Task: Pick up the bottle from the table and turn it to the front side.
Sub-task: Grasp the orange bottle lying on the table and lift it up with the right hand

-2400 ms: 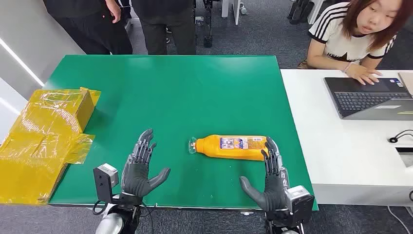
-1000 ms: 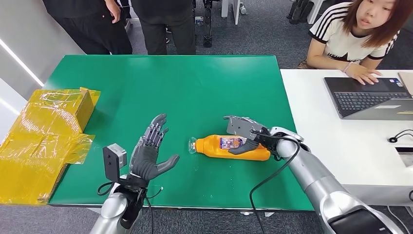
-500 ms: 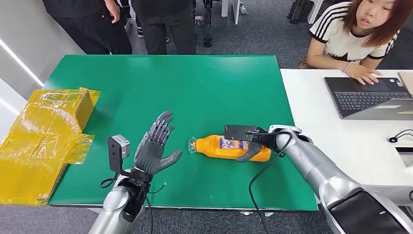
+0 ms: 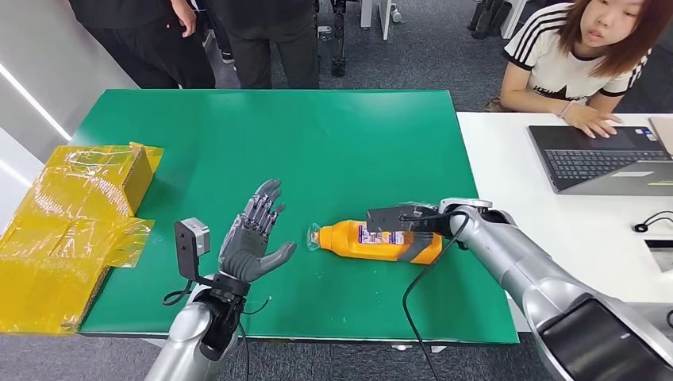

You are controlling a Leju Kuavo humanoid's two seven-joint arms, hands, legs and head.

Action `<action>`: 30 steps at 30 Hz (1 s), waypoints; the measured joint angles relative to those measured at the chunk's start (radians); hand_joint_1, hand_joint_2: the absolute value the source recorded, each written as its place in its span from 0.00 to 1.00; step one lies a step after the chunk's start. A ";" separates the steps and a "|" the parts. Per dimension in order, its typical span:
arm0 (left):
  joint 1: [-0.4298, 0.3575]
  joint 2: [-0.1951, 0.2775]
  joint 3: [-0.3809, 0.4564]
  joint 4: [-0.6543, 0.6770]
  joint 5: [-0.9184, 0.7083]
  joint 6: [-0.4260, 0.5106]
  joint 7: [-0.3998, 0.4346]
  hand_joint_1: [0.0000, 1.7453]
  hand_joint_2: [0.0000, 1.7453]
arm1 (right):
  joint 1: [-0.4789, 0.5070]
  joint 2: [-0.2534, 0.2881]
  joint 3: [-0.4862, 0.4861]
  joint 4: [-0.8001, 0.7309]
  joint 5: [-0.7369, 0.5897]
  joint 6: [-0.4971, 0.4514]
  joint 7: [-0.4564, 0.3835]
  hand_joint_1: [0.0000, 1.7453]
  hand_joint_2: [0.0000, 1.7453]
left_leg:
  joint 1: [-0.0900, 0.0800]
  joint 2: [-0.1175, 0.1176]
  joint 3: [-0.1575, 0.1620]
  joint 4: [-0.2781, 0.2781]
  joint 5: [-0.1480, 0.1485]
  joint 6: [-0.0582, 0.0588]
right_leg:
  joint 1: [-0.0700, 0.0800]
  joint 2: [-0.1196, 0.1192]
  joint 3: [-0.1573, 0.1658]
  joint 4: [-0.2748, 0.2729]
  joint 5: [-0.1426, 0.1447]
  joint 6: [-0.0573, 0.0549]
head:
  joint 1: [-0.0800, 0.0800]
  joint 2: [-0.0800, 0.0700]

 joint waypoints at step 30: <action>0.034 -0.011 0.000 0.020 0.028 -0.005 -0.003 0.00 1.00 | -0.083 -0.037 0.464 0.060 0.219 -0.154 0.045 1.00 1.00 | 0.000 0.000 0.009 0.000 -0.001 0.001 | 0.000 -0.001 0.010 -0.001 0.000 0.000 | 0.000 0.000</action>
